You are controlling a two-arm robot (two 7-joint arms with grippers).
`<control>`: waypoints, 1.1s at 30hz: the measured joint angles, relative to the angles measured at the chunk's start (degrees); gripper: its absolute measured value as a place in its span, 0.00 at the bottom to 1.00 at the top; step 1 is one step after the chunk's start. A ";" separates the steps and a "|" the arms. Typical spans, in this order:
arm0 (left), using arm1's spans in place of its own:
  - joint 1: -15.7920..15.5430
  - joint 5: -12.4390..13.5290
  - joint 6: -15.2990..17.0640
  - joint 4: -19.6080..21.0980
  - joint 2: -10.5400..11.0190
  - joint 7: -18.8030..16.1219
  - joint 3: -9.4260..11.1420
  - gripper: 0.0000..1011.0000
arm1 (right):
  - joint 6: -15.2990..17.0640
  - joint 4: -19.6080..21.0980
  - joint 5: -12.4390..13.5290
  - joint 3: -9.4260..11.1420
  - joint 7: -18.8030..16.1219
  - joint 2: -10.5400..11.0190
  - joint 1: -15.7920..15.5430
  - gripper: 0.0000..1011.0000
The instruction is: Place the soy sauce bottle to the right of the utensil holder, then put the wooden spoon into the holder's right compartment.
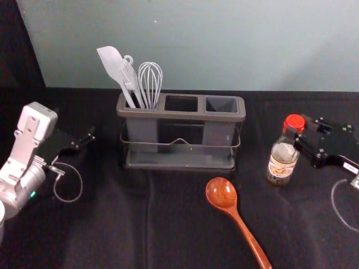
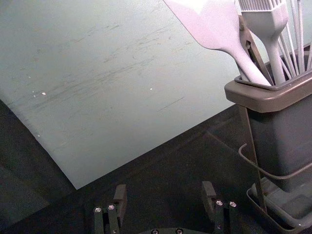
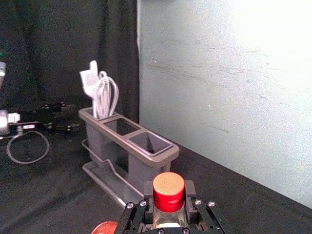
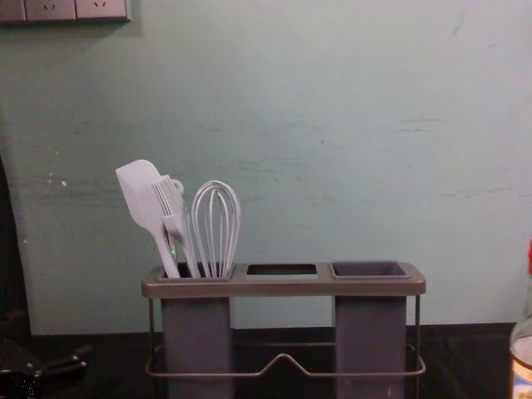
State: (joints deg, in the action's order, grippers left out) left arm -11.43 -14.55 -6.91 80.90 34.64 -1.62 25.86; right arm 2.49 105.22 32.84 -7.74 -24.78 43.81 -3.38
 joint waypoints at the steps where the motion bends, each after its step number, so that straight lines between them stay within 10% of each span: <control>1: 0.00 0.00 0.00 0.00 0.00 0.00 0.00 0.99 | 0.15 -0.63 -0.13 -0.38 -0.08 -0.40 0.74 0.37; 16: 0.00 0.00 0.00 0.00 0.00 0.00 0.00 0.99 | 1.74 -11.69 -3.61 -6.63 -1.30 -7.42 13.34 0.37; 33: 0.00 0.00 0.00 0.00 0.00 0.00 0.00 0.99 | 2.37 -16.43 -6.07 -8.79 -1.38 -10.39 17.30 0.37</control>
State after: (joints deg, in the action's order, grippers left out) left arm -11.43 -14.54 -6.91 80.90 34.65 -1.62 25.86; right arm 4.86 88.79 26.76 -16.53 -26.16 33.42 13.93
